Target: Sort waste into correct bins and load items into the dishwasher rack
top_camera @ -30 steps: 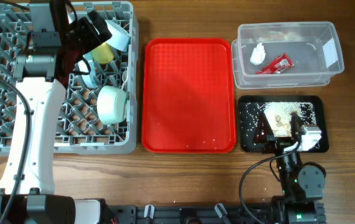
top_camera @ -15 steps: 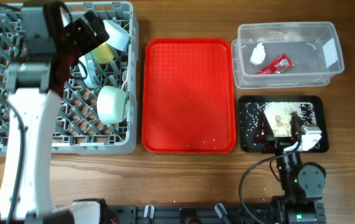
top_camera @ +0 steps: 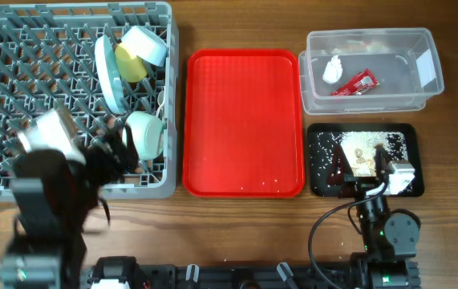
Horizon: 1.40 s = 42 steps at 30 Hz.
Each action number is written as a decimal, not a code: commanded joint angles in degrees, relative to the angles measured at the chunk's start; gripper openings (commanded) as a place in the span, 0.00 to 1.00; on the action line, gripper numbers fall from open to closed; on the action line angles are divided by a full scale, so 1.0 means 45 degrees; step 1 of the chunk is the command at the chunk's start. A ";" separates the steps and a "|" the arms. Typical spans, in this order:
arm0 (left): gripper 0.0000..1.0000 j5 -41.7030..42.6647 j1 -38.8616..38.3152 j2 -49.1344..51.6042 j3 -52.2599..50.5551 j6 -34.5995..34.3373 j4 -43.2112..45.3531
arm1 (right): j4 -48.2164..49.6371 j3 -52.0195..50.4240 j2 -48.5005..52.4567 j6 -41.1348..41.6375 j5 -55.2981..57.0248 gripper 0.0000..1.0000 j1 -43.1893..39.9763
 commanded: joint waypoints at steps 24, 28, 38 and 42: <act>1.00 0.0549 0.0729 -0.8349 -1.2152 -0.0005 1.1152 | 0.0039 -0.0005 -0.0102 -0.0219 0.0068 1.00 0.0063; 1.00 0.0398 0.0797 -0.8349 -1.2152 0.3065 1.0375 | 0.0039 -0.0005 -0.0102 -0.0219 0.0068 1.00 0.0063; 1.00 0.0403 0.0515 -0.8349 -1.2152 0.3667 1.0389 | 0.0039 -0.0005 -0.0102 -0.0223 0.0068 1.00 0.0063; 1.00 0.0403 0.0500 -0.8349 -1.2152 0.3667 1.0389 | 0.0039 -0.0005 -0.0102 -0.0219 0.0068 1.00 0.0063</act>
